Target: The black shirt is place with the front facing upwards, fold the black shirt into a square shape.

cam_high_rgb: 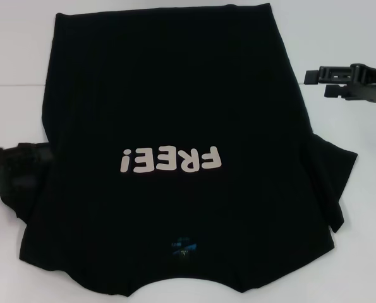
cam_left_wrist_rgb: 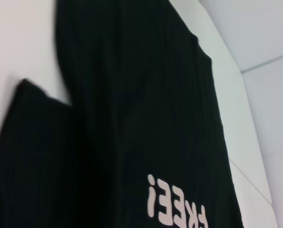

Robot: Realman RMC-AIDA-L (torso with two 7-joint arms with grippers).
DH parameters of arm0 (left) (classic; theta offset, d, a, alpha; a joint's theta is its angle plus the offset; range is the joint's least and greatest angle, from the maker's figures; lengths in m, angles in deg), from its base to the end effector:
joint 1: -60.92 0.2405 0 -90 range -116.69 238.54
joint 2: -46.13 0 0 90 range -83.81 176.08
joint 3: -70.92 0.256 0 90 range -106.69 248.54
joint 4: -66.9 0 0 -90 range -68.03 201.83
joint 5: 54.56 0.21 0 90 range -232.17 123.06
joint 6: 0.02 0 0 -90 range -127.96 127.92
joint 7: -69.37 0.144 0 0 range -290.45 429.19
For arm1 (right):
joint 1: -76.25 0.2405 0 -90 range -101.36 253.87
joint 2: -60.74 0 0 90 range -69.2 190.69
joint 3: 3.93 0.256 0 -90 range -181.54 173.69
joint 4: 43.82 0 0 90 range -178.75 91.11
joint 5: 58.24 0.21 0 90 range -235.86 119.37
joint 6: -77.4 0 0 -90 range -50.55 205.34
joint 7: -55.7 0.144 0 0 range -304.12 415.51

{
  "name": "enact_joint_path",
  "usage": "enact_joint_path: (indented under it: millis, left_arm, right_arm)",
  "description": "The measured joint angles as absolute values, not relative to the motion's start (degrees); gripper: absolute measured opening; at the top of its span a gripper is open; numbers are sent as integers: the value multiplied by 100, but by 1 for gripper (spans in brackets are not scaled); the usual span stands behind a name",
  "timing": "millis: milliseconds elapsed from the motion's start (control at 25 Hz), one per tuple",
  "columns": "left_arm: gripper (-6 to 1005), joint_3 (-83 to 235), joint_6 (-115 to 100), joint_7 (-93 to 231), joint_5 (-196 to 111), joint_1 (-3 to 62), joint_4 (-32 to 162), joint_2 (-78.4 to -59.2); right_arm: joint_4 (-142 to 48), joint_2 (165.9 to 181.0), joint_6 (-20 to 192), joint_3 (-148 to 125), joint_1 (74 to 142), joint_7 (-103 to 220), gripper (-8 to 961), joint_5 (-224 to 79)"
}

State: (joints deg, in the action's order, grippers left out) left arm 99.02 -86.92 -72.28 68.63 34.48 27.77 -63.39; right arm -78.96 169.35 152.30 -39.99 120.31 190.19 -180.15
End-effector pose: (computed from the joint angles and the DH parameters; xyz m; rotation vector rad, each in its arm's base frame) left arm -0.3405 0.3280 0.0920 -1.8800 -2.0158 -0.7506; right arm 0.2403 0.4327 0.0780 -2.1930 1.5727 0.6674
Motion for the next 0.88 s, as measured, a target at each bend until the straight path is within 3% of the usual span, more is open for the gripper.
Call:
enact_joint_path:
  millis: [320,880]
  left_arm:
    - [862,9812,-8457,-7484,6867,3785,2797,-6359]
    - [856,9798,-7900,-7856,7164,3870,2937,-6352]
  right_arm:
    - [-7890,16880,15124,-4005,12075,19220,850,-18015]
    - [-7825,16925,15053,-4005,12054,19231,851,-18015]
